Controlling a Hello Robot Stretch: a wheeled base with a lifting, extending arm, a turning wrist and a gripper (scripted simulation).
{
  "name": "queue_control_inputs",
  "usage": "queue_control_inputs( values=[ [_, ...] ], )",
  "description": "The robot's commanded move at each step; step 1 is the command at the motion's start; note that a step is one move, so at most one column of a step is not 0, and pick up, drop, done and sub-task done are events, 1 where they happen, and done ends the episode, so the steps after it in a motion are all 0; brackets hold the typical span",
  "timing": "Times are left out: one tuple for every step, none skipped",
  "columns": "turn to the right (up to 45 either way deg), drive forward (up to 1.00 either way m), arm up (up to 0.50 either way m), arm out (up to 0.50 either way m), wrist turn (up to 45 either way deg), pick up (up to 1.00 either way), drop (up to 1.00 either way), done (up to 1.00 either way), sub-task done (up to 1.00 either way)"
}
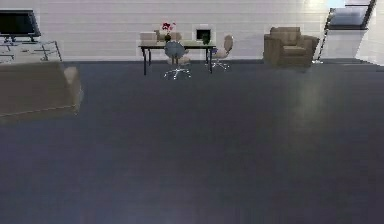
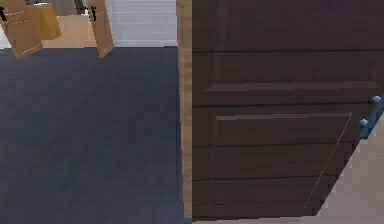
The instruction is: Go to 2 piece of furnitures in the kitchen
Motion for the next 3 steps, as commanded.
queue_control_inputs(
  values=[
    [0.0,0.30,0.00,0.00,0.0,0.00,0.00,0.00,0.00],
    [45.0,0.00,0.00,0.00,0.0,0.00,0.00,0.00,0.00],
    [12.0,0.00,0.00,0.00,0.0,0.00,0.00,0.00,0.00]
  ],
)
